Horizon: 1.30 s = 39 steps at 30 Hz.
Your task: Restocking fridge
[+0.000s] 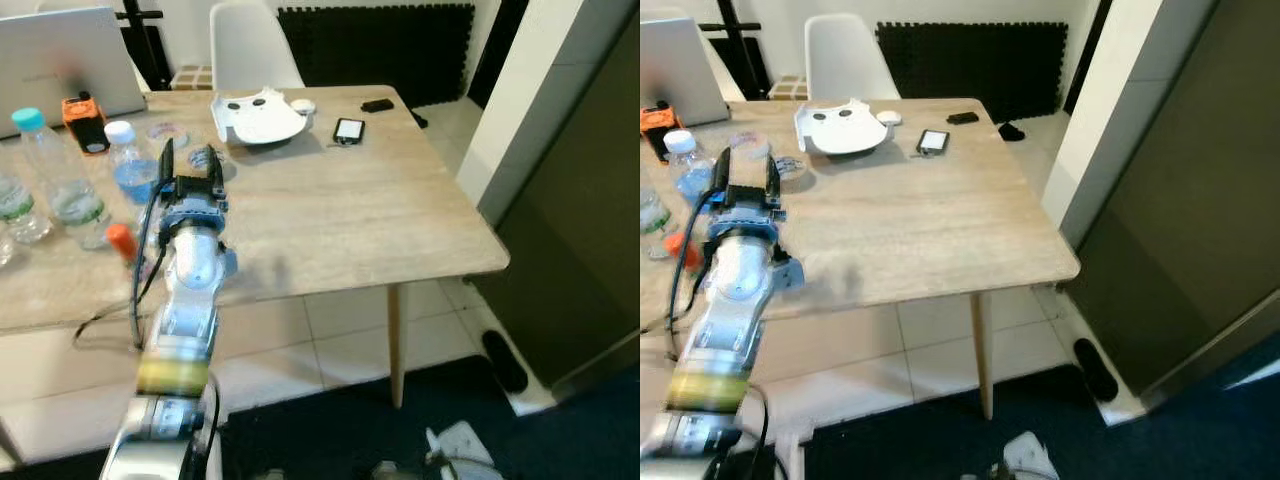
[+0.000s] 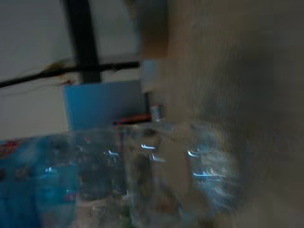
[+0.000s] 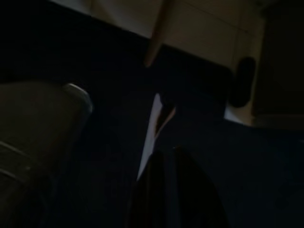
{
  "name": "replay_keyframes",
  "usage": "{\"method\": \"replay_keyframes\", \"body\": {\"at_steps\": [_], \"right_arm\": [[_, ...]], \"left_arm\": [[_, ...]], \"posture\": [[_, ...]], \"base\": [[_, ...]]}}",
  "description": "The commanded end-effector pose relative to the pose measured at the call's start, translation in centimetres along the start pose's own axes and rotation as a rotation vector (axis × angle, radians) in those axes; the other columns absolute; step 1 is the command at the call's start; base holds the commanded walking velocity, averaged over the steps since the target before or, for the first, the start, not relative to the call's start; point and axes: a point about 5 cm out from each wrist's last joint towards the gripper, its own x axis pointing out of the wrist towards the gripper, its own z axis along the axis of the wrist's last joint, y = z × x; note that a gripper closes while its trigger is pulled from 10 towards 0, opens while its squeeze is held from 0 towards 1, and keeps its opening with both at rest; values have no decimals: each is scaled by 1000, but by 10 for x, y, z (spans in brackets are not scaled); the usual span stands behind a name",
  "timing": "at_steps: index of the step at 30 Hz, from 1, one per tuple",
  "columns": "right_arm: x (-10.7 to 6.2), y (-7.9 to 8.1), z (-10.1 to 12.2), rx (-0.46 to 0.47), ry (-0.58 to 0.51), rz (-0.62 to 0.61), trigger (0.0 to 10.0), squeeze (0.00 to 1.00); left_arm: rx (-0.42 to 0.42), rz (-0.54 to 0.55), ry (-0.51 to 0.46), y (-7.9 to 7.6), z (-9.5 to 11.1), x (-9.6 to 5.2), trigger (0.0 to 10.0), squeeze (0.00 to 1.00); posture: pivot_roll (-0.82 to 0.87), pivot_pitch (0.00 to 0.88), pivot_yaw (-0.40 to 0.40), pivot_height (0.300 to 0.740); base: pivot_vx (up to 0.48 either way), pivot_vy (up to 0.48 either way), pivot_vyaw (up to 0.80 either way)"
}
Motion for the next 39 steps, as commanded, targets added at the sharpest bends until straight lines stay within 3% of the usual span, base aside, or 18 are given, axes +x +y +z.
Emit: {"method": "replay_keyframes", "body": {"at_steps": [1,3,8,9,11,14,15,16,19,20,22,27,29,34,39], "right_arm": [[-1,-2,-5,17,12,-9,10000,8],[-2,-5,-7,37,18,-23,10000,8],[-4,-4,-14,36,25,-24,10000,8],[-5,-3,-16,37,29,-22,10000,8],[-7,2,-20,33,34,-13,10000,8],[-7,3,-20,33,33,-11,10000,8],[-7,5,-20,33,32,-9,10000,4],[-7,5,-20,33,32,-9,10000,4],[-8,6,-24,26,37,1,10000,8],[-8,6,-24,26,37,1,10000,8],[-9,6,-25,21,40,4,10000,12],[-8,4,-22,16,31,4,10000,4],[-7,3,-19,14,22,4,10000,8],[-6,3,-17,8,12,7,10000,8],[-6,3,-17,5,10,9,10000,8]], "left_arm": [[4,-26,12,-5,-4,10,10000,0],[23,-47,16,-8,-4,23,10000,0],[-14,-59,18,-9,-3,30,10000,0],[-35,-95,67,-13,-13,25,10000,0],[-42,-161,172,-22,-44,0,10000,0],[-42,-171,195,-23,-51,-7,10000,0],[-42,-174,226,-24,-63,-20,10000,0],[-42,-174,226,-24,-63,-20,10000,0],[-40,-191,332,-21,-93,-66,10000,0],[-40,-191,332,-21,-93,-66,10000,0],[-31,-193,375,-16,-104,-87,10000,0],[-45,-159,409,-6,-112,-110,10000,0],[-45,-151,378,-3,-110,-119,10000,0],[34,-189,297,-1,-104,-141,10000,0],[52,-151,326,4,-107,-152,10000,0]], "posture": [[4,56,-52,740],[-4,59,-49,740],[-20,75,-42,740],[-22,84,-41,740],[-27,93,-42,740],[-27,93,-42,740],[-23,102,-43,740],[-23,102,-43,740],[-5,123,-50,740],[-5,123,-50,740],[5,131,-53,740],[11,136,-56,740],[16,138,-59,740],[17,141,-62,740],[19,143,-66,740]], "base": [[0,0,0],[0,0,0],[0,0,0],[0,0,0],[0,0,0],[0,0,0],[0,0,0],[0,0,0],[0,0,0],[0,0,0],[0,0,0],[0,0,0],[0,0,0],[0,0,0],[0,0,0]]}}
